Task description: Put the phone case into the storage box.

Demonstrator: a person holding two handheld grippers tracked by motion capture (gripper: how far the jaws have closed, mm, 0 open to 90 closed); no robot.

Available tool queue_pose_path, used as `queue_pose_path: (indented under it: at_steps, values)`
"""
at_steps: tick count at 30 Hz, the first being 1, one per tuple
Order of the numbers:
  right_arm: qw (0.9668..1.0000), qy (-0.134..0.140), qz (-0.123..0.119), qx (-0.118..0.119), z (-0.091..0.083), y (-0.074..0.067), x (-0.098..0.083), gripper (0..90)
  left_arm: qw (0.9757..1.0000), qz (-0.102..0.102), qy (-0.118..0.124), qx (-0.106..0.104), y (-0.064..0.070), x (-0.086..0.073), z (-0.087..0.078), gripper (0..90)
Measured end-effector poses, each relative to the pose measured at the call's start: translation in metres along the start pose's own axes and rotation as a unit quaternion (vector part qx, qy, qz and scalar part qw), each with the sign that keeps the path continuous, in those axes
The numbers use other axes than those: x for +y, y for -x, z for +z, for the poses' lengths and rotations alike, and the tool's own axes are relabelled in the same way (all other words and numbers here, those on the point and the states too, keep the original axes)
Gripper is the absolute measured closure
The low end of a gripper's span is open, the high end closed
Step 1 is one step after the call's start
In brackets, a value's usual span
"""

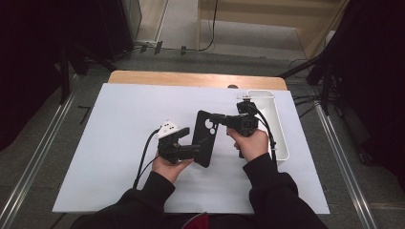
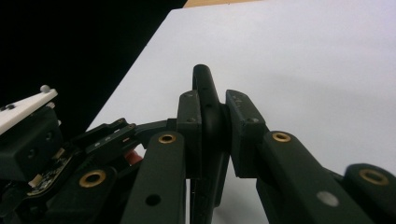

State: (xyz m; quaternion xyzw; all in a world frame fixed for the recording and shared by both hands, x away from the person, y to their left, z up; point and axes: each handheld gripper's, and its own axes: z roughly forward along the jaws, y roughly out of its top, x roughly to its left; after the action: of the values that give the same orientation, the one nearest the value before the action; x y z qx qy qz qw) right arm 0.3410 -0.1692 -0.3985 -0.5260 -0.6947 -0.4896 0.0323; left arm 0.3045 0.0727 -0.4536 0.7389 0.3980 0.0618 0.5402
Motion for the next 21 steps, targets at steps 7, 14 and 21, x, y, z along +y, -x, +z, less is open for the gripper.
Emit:
queue_pose_path:
  at_steps: [7,14,21]
  values:
    - [0.9989,0.000,-0.047,-0.004,-0.003,-0.001,0.001,75.1,0.9990,-0.012,-0.027,-0.033,-0.007,0.008,-0.002,13.6]
    - [0.9960,0.007,-0.090,-0.002,-0.011,-0.001,0.001,75.0,0.9963,-0.008,-0.058,-0.063,-0.015,0.014,-0.006,19.2]
    - [0.9925,0.010,-0.122,0.008,-0.016,0.001,0.001,75.0,0.9933,0.006,-0.078,-0.085,-0.018,0.019,-0.010,25.8]
